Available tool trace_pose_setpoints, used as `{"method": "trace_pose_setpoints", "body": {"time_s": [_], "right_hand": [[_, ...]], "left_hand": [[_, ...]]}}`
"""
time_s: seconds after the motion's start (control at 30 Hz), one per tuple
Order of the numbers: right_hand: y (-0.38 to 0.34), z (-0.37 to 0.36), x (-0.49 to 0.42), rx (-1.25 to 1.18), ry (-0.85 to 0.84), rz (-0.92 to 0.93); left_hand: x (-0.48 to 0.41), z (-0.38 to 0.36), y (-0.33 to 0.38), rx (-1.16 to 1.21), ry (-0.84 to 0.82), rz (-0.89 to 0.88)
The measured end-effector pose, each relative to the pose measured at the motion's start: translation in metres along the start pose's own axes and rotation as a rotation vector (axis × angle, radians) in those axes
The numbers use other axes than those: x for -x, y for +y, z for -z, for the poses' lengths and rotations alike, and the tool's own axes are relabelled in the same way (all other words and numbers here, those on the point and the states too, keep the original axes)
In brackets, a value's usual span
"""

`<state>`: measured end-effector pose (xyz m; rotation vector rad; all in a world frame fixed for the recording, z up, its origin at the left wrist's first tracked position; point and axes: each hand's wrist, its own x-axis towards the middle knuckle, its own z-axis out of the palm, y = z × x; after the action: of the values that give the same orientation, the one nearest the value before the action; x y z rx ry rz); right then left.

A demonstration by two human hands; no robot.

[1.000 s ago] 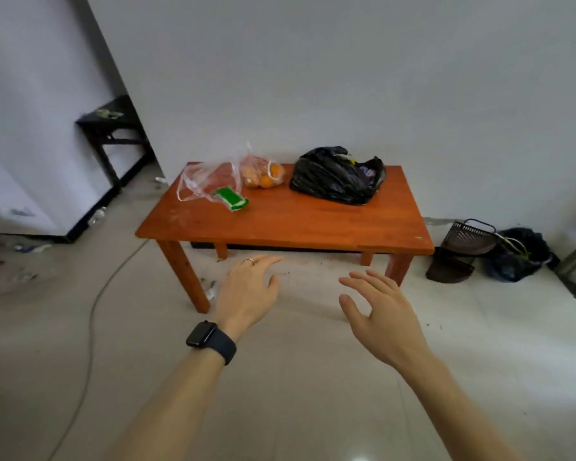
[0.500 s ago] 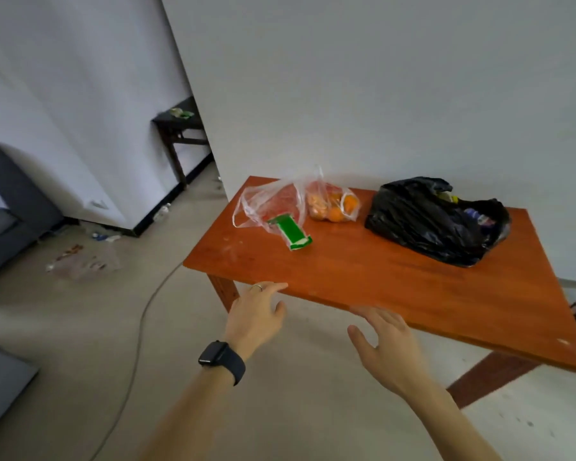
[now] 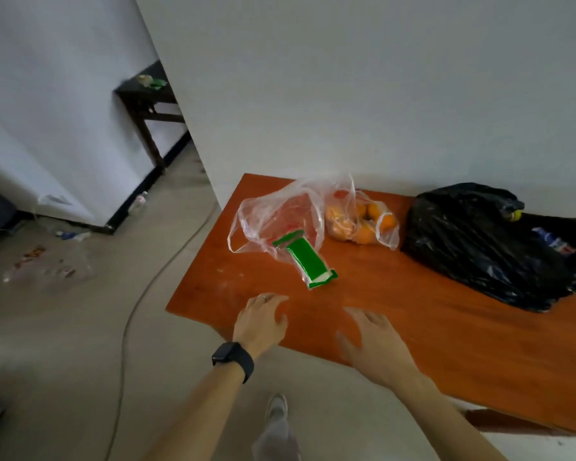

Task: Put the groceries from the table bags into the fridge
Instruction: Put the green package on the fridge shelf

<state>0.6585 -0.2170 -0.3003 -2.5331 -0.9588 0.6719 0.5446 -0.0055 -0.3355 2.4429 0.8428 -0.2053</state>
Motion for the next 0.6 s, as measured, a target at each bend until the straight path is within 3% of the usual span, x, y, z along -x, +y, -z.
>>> {"method": "trace_pose_setpoints", "body": {"time_s": [0.37,0.6], "right_hand": [[-0.043,-0.058,-0.205,0.042,-0.073,-0.305],[-0.035,-0.091,-0.26,0.084,-0.04,-0.458]], "left_hand": [[-0.162,-0.022,-0.088,-0.213,-0.271,-0.074],[-0.171,-0.037,-0.113,-0.306,-0.253,-0.123]]}}
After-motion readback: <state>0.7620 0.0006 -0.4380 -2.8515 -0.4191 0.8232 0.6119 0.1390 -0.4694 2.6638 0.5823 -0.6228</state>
